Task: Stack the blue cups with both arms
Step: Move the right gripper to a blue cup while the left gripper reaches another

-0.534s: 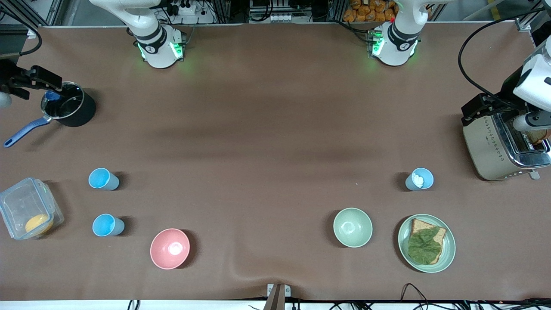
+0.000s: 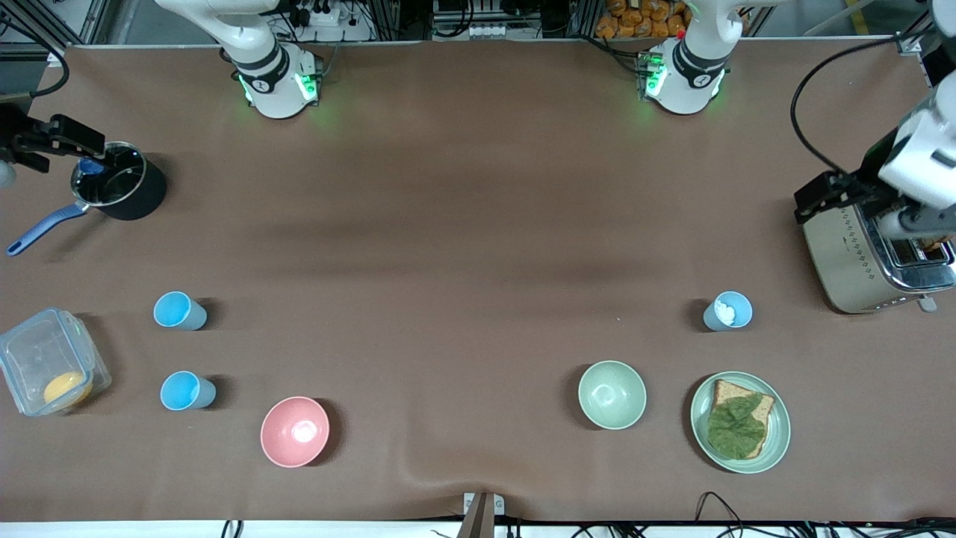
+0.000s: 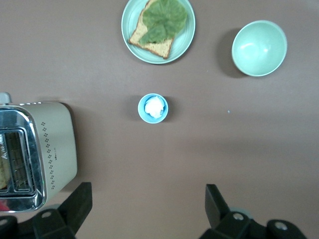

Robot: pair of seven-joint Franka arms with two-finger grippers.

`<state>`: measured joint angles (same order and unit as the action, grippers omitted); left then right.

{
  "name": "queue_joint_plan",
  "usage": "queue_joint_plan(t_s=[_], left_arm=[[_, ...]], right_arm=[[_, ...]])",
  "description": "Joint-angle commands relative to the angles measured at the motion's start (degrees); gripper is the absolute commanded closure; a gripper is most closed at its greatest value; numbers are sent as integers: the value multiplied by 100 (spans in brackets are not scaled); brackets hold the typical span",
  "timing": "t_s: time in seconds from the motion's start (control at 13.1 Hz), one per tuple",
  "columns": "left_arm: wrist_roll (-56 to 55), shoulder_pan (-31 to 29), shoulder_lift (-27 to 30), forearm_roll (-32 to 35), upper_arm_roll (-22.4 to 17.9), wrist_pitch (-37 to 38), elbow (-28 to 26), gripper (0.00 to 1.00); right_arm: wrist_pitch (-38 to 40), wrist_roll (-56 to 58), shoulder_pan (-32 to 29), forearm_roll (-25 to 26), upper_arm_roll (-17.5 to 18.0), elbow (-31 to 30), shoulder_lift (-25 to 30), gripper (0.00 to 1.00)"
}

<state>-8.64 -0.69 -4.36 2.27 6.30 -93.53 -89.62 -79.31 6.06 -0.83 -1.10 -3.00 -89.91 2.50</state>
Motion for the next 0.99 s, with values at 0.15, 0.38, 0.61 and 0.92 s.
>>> queue_joint_plan(t_s=[0.15, 0.38, 0.61, 0.92], left_arm=[[222, -439, -338, 19, 12, -1927, -1387, 0], [513, -529, -565, -60, 3, -3256, -2224, 0], [547, -695, -1127, -51, 3, -3873, -2411, 0], [600, -740, -1734, -8, 3, -4419, -2402, 0]], right_arm=[[47, -26, -172, -109, 36, -9, -318, 0], [-302, 228, -225, -364, 36, 78, -1371, 0], [-1252, 1156, -714, -356, 36, 79, -2304, 0], [-2227, 1680, -955, -15, 28, 70, -3051, 0]])
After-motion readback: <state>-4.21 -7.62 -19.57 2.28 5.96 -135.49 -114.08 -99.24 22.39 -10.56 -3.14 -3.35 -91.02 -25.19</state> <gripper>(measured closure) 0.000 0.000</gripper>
